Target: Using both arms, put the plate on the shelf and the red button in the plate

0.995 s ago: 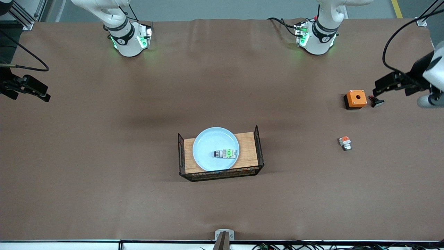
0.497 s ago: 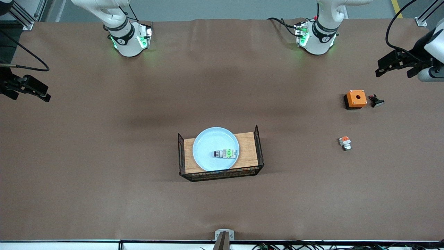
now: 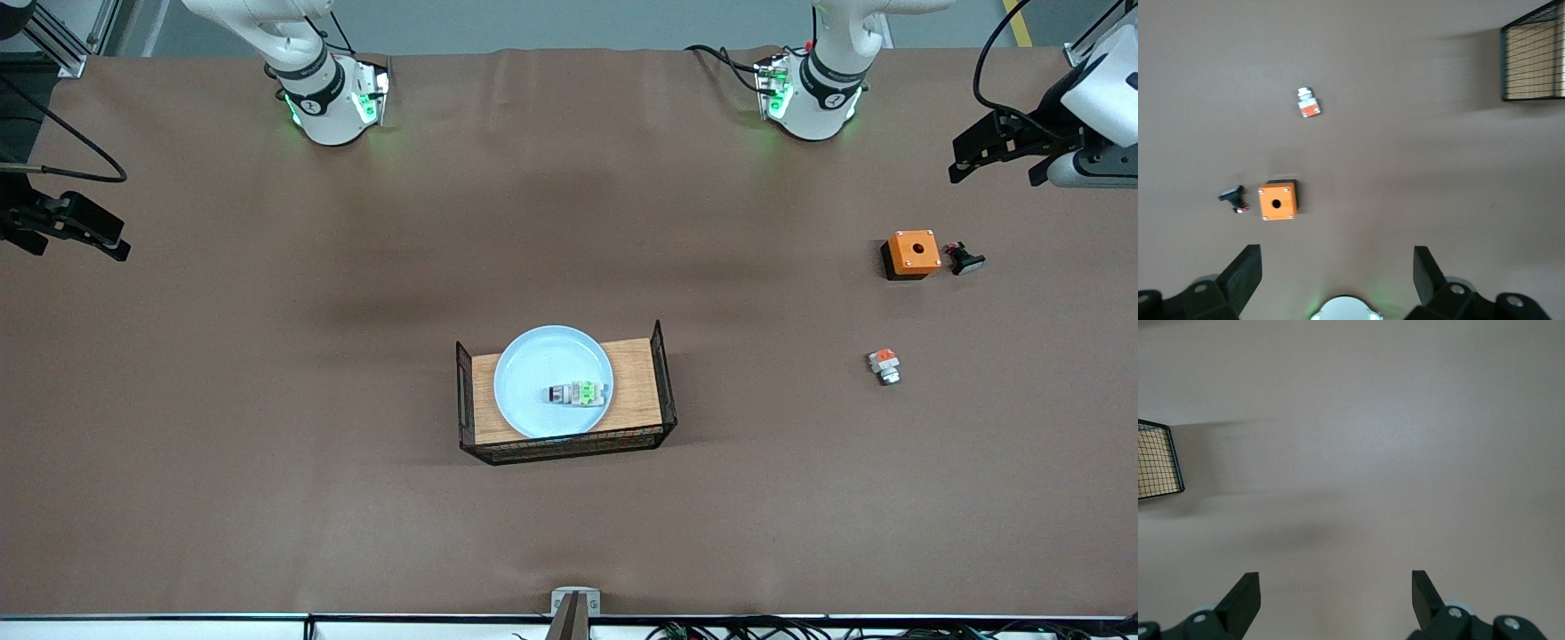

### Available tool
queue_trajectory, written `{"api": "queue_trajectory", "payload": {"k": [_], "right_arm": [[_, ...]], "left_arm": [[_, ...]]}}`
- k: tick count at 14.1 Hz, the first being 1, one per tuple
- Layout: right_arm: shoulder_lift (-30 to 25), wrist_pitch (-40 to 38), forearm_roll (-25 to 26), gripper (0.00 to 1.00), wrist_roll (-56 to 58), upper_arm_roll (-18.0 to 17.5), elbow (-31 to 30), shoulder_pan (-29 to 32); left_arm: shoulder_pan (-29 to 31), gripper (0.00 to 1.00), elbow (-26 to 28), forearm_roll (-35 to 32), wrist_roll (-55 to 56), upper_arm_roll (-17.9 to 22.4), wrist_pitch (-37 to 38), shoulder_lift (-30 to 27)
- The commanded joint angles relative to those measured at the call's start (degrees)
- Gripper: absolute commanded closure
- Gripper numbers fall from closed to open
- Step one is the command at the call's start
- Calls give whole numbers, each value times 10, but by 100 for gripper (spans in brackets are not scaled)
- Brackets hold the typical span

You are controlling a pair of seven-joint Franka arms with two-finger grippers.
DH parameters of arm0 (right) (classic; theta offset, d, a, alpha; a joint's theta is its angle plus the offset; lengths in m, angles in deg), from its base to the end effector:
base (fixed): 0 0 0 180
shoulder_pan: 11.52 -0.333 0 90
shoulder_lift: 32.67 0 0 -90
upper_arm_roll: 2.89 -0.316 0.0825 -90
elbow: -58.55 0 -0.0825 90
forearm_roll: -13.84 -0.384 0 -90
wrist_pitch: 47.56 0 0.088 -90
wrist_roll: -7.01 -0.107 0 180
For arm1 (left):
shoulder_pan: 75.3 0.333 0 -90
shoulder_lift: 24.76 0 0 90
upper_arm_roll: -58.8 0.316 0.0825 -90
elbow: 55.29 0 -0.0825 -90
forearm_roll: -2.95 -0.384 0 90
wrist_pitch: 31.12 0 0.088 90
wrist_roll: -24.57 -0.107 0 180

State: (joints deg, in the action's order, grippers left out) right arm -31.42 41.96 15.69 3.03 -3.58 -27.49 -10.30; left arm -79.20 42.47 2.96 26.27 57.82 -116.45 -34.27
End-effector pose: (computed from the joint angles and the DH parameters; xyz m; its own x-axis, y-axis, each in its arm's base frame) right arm 0.5611 -0.0088 0.6442 0.9960 -0.0789 0.0410 -0.0801 -0.9964 0.0292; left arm 0.4910 -0.0427 0.6411 0.9972 -0.0550 -0.0509 -0.0553 -0.9985 -0.0042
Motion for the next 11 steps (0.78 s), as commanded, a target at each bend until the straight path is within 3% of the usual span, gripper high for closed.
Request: {"api": "queue_trajectory", "payload": {"k": [1, 11], "right_arm": [[-5, 3, 10, 0, 6, -6, -3, 5], [-6, 3, 9, 0, 6, -6, -3, 5]], "left_arm": [[9, 0, 13, -29, -13, -22, -9, -17], [10, 0, 13, -23, -14, -23, -35, -25]]}}
